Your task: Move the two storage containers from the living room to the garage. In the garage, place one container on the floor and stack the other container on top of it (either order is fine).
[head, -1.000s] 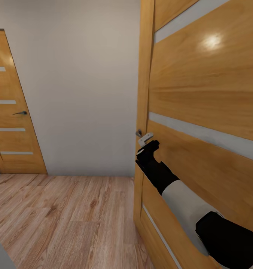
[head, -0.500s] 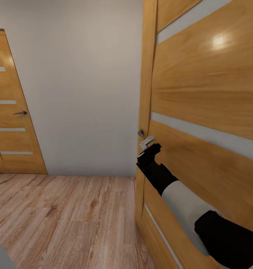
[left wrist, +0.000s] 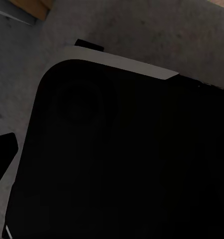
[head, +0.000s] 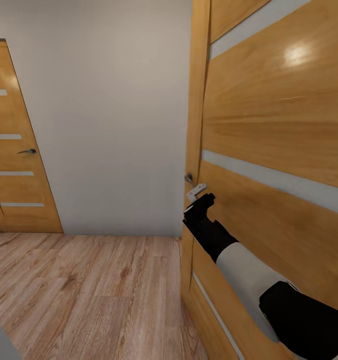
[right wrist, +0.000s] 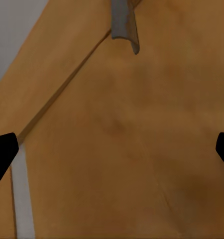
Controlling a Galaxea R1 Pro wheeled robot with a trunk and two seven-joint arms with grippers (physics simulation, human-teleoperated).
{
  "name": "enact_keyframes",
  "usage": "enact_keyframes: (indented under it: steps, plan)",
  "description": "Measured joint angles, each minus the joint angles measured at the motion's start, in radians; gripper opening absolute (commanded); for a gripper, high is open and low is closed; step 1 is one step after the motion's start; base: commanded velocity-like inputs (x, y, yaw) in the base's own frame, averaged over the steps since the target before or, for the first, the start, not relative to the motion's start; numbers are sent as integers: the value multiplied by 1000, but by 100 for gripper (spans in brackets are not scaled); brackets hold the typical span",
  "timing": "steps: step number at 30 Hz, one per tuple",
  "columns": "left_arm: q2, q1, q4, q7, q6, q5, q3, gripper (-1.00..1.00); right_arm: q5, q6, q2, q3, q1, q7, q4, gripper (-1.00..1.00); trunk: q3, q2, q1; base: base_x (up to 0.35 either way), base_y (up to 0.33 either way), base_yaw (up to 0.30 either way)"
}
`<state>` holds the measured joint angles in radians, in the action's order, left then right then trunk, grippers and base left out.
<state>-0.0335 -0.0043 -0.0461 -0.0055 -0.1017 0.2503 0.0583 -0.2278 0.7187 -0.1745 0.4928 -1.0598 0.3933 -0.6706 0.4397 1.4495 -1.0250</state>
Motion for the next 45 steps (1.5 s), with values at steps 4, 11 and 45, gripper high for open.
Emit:
enact_keyframes:
  steps: [4,11,45]
  plan:
    - [0,0,0,1,0,0,0,100,6,-10,0,3,1,-6,30,100,0,0,0,0,0,0]
    - [0,0,0,0,0,0,0,100,0,-76,0,3,0,-5,108,100,0,0,0,14,0,0]
    - [0,0,0,0,-1,0,-1,100,33,-90,0,-25,6,-2,124,100,0,0,0,179,0,0]
